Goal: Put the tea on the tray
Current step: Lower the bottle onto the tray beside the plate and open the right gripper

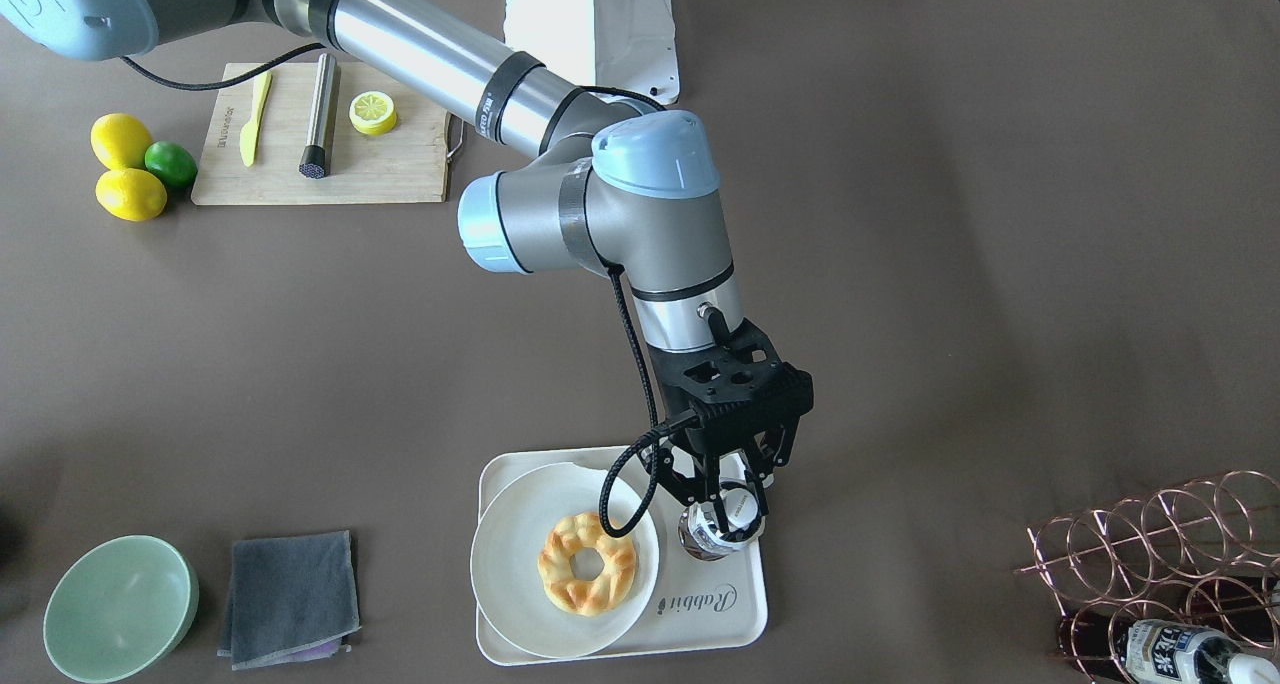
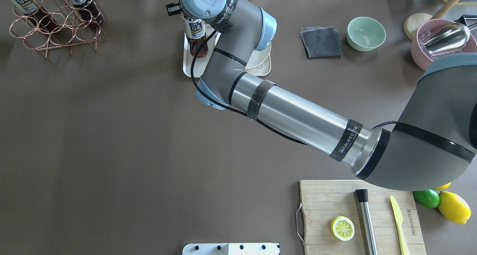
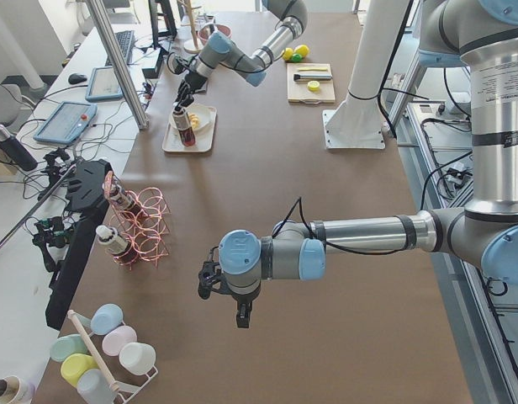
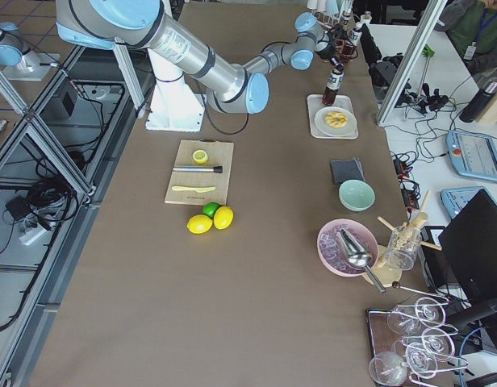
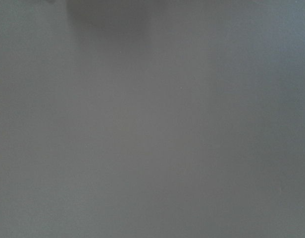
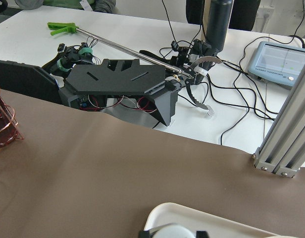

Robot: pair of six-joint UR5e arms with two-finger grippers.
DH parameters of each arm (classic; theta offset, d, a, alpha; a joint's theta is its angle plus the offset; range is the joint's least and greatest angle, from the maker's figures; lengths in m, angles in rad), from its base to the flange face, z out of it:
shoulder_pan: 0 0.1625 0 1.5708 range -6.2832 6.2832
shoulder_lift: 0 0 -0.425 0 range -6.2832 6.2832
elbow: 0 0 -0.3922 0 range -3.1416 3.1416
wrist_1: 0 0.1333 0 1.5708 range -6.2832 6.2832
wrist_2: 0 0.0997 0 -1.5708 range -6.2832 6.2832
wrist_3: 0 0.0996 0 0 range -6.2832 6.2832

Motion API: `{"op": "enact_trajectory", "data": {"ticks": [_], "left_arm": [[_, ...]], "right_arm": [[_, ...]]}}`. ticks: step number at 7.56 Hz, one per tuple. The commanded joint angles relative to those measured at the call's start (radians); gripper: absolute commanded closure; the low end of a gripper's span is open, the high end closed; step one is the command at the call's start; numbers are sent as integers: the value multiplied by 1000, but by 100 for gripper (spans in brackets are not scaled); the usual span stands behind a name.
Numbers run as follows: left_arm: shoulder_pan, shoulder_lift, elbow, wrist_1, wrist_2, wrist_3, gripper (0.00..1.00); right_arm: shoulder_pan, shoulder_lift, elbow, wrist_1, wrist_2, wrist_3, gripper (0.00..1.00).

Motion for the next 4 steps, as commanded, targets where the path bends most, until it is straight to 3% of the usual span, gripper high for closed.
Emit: {"op": "enact_trajectory", "data": {"ticks": [1, 2, 4], "left_arm": [[0, 3, 0, 0, 0, 0, 1], [-2, 3, -2, 0, 0, 2, 1], [-2, 4, -3, 0, 0, 6, 1]], "right_arm": [[-15, -4, 4, 1, -25, -2, 100], [-15, -5, 4, 1, -28, -2, 100], [-19, -5, 7, -1, -45, -2, 4]]}}
